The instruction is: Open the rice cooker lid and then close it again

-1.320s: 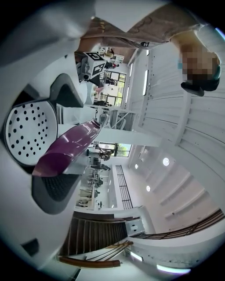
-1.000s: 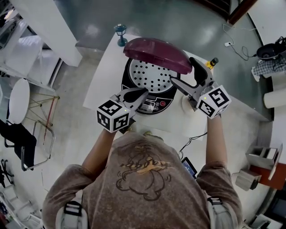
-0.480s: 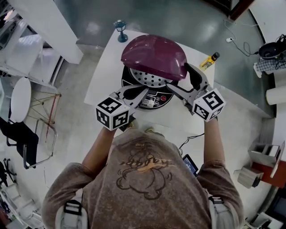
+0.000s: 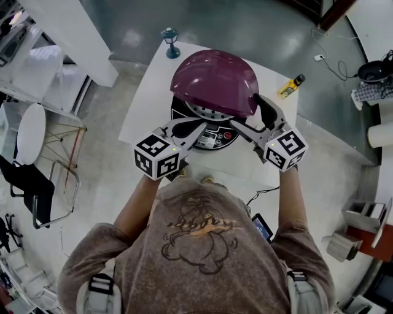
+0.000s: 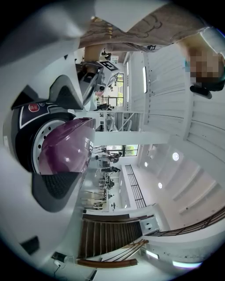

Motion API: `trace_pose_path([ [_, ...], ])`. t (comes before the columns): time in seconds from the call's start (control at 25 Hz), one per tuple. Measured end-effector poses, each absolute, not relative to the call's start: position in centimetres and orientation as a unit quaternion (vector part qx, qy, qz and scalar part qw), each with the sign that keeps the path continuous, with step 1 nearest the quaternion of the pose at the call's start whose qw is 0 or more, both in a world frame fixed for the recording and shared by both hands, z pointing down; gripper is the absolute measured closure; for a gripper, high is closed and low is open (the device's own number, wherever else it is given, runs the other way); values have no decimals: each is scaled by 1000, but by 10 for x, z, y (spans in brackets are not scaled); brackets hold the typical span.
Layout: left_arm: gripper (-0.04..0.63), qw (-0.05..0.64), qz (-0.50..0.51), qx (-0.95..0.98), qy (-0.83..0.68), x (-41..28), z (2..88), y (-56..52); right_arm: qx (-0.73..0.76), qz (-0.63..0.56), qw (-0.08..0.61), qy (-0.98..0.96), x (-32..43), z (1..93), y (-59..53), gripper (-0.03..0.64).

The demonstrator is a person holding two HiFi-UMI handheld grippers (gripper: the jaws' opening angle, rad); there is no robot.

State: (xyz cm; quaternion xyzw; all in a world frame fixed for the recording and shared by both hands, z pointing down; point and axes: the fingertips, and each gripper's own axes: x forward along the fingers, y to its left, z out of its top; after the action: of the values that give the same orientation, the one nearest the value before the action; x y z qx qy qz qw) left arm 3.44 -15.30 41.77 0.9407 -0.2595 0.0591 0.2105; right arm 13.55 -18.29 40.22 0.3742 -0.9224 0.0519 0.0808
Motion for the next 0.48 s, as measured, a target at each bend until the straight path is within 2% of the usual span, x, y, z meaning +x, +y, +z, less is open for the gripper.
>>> trace_pose_path([
  [0.48, 574, 173, 61, 947, -264, 38, 394, -174, 376, 68, 90, -920, 132, 422, -181, 204],
])
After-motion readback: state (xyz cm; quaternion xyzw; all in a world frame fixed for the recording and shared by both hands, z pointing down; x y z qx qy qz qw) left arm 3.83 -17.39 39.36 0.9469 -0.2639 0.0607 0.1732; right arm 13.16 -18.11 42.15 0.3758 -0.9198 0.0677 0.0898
